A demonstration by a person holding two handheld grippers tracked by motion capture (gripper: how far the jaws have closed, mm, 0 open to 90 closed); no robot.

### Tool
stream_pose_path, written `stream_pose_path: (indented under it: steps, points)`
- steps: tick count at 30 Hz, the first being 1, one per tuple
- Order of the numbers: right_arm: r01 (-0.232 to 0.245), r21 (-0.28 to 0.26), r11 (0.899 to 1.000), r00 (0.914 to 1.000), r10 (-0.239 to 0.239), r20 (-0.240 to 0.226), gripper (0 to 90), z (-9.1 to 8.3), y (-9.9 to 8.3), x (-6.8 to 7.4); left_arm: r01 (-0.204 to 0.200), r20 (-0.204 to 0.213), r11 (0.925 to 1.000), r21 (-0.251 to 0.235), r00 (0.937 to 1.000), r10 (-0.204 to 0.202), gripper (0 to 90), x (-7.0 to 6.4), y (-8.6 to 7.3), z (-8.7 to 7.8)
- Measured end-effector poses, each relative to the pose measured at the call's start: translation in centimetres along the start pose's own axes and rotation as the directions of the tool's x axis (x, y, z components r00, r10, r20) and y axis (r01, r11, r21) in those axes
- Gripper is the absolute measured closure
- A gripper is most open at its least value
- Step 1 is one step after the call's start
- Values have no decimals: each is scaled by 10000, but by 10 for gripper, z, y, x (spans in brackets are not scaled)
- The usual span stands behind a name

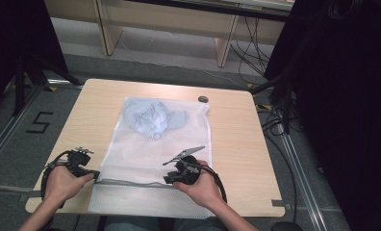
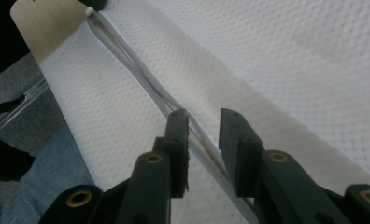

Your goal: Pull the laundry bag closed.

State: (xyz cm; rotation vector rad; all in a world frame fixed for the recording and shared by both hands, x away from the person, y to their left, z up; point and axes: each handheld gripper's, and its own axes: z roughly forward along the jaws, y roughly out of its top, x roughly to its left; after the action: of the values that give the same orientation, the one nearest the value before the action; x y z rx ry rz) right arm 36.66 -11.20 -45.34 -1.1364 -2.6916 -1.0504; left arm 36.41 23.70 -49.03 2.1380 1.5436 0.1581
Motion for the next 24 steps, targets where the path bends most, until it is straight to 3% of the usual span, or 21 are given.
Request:
stream_pose_path:
  steps: [2,6,8,9,14,24]
  points:
    - [360,-203,9991,9993,-362,-65,723,8,4,5,20,-25,10000,-15,10000,-20,900,0,0,2]
    - [1093,90,9940,9937,-1091,-249,714,20,13,17,143,-35,9999,5,9999,-143,900,-1,0,2]
    - [1108,118,9938,9935,-1104,-282,714,23,14,20,356,-101,9993,-90,9993,-357,900,-2,1,3]
    - [1227,136,9924,9920,-1222,-332,714,25,16,22,141,-75,9994,314,9999,-138,900,-1,2,1]
    - [1156,52,9933,9920,-1152,-510,740,35,24,31,245,-103,9986,476,9997,-240,900,-1,4,2]
    - [1426,-188,9896,9831,-1438,-1133,768,65,41,53,480,-143,9979,428,9988,-474,899,-1,3,2]
